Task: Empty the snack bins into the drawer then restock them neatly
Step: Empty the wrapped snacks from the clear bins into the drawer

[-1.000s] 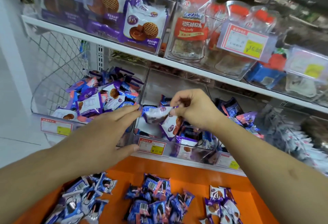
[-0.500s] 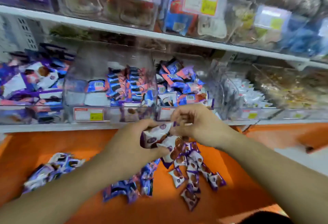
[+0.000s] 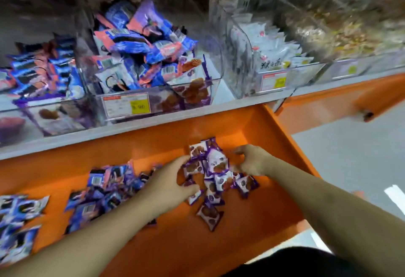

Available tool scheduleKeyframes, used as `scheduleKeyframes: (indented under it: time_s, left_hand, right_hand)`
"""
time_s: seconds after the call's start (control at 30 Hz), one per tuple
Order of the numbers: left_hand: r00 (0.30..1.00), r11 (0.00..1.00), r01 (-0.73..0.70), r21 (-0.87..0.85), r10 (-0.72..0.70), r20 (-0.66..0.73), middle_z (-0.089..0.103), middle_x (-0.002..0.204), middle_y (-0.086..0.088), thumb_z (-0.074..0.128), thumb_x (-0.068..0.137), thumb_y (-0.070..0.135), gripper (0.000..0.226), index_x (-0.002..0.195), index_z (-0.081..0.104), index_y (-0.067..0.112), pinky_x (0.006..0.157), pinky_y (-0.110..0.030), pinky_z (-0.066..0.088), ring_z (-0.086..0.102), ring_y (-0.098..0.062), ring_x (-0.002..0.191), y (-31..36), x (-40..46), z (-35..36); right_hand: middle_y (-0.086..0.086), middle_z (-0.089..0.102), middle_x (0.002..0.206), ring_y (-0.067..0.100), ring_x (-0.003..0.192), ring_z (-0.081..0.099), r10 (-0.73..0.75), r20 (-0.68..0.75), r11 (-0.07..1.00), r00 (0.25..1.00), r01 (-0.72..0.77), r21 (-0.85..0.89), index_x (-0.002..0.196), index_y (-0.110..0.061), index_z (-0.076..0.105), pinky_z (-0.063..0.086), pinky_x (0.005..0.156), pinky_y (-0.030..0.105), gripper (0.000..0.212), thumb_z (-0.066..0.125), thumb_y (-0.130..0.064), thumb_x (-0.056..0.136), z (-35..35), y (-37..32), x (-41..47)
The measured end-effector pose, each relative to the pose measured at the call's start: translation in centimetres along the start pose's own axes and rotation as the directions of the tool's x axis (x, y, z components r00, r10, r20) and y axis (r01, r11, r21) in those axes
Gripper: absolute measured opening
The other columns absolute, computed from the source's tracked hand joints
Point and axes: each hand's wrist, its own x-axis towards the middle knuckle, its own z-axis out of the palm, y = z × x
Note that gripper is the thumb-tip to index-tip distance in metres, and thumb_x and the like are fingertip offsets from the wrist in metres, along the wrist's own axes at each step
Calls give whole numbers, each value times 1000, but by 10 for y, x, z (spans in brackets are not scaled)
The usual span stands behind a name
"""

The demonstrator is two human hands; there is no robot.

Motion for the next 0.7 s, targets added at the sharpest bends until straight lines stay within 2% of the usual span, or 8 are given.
scheduleKeyframes:
  time_s: [0.07, 0.1, 0.2, 0.3, 0.5, 0.57, 0.63, 0.7]
  left_hand:
    - [1000, 999, -30, 36, 30, 2, 36, 163, 13, 75, 91, 50, 82, 158, 28, 47, 106, -28, 46, 45, -15, 144, 0, -12, -8]
    - [999, 997, -43, 59, 43, -2, 36, 163, 15, 75, 90, 52, 81, 157, 29, 48, 111, -29, 43, 43, -13, 145, 1, -20, -15]
    - [996, 991, -81, 106, 85, -34, 37, 159, 22, 73, 88, 58, 79, 154, 32, 50, 110, -23, 40, 44, -5, 141, 3, -48, -41]
    - [984, 981, -127, 146, 143, -109, 42, 152, 29, 71, 87, 63, 73, 150, 36, 51, 108, -20, 39, 46, 2, 134, 4, -80, -78]
    - [899, 968, -205, 148, 246, -362, 55, 128, 40, 74, 83, 63, 59, 136, 51, 53, 101, -12, 42, 52, 16, 116, -11, -139, -167]
    - [836, 959, -239, 149, 282, -471, 59, 116, 39, 80, 85, 49, 46, 126, 60, 48, 90, -4, 40, 54, 17, 107, -14, -146, -193]
    - [776, 955, -255, 151, 296, -557, 64, 108, 31, 80, 86, 42, 39, 121, 63, 45, 83, -6, 43, 58, 12, 100, -16, -144, -219]
    - [737, 948, -258, 188, 319, -596, 66, 111, 25, 79, 88, 40, 40, 125, 64, 41, 88, -14, 48, 61, 7, 101, -19, -131, -244]
  right_hand:
    - [-6, 70, 116, 20, 98, 70, -17, -37, 999, 999, 19, 45, 153, -26, 49, 55, 69, 22, 60, 70, -42, 99, 0, -3, -4]
    - [-7, 70, 112, 18, 96, 69, -41, -62, 997, 997, 46, 70, 151, -26, 52, 51, 66, 18, 58, 70, -41, 99, 0, -7, -8]
    - [-4, 65, 139, 16, 120, 64, -175, -117, 983, 978, 181, 42, 145, -32, 58, 51, 87, 23, 53, 74, -43, 96, -7, -34, -31]
    - [-13, 69, 123, 5, 108, 66, -352, -194, 931, 916, 364, 34, 136, -38, 63, 58, 88, 29, 43, 73, -46, 95, -30, -89, -72]
    - [-24, 70, 112, -6, 107, 64, -621, -351, 746, 701, 666, 10, 122, -36, 70, 53, 89, 20, 25, 73, -29, 98, -65, -217, -143]
    - [-25, 67, 114, -9, 106, 59, -676, -393, 707, 623, 699, -106, 126, -37, 68, 46, 87, 9, 29, 73, -30, 98, -69, -251, -147]
    - [-23, 62, 130, -9, 115, 52, -711, -435, 683, 553, 689, -241, 135, -37, 62, 35, 97, 4, 39, 72, -31, 99, -72, -279, -141]
    - [-16, 56, 145, 2, 136, 42, -716, -468, 685, 518, 651, -328, 144, -34, 56, 31, 114, 16, 49, 73, -30, 98, -74, -300, -128]
